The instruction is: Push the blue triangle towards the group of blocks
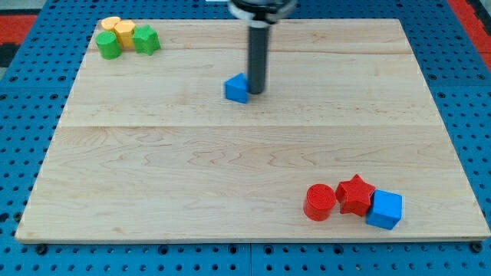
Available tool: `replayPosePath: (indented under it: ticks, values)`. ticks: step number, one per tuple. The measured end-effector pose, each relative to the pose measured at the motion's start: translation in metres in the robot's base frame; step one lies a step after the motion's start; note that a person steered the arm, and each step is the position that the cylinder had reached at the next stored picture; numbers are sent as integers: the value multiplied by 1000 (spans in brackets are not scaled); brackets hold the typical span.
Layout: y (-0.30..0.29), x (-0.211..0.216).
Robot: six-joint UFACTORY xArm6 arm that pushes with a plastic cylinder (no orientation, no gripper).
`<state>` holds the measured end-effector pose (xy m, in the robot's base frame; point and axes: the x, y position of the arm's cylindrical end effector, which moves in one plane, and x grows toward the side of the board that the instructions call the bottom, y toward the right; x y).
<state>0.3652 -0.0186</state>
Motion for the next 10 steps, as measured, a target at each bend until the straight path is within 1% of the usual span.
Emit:
replayPosePath:
  ticks: [1, 3, 4, 5, 6, 7, 9, 10]
  values:
    - [-54, 0]
    - [-117, 17]
    - [-150, 19]
    - [-171, 20]
    - [-174, 35]
    - [-185, 33]
    - [-200, -56]
    - [-205, -65]
